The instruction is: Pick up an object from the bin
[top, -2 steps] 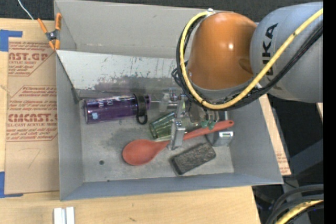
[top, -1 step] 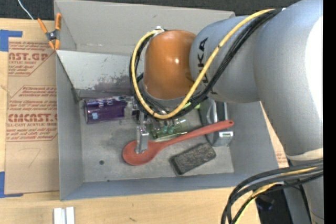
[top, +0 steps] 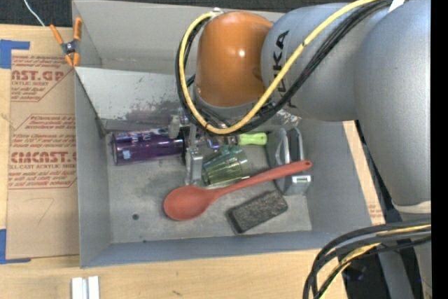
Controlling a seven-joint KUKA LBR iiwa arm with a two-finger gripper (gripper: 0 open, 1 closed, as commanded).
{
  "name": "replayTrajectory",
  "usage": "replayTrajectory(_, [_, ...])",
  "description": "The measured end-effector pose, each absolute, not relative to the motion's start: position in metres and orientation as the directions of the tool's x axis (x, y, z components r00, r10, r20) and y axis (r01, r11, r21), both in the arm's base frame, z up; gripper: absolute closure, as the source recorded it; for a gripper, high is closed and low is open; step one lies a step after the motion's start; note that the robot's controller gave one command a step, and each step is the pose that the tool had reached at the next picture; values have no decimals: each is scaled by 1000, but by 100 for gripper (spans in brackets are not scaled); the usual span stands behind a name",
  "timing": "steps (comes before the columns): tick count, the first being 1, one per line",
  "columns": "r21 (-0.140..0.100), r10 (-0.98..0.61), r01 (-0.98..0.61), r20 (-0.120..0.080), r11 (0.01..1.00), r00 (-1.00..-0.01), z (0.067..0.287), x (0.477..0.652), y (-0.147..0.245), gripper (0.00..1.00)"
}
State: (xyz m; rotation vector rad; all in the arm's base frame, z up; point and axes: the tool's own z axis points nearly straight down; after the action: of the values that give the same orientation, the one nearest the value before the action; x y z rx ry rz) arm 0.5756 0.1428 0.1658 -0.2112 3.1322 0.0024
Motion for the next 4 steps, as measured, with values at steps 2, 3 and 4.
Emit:
replayTrajectory(2, [5,-416,-416,6,909,-909,103,579,122,0])
replayTrajectory(3, [6,-416,-416,6,909,-909,102,579,122,0])
replayTrajectory(4, [6,-416,-416,6,909,-909,102,579,122,0])
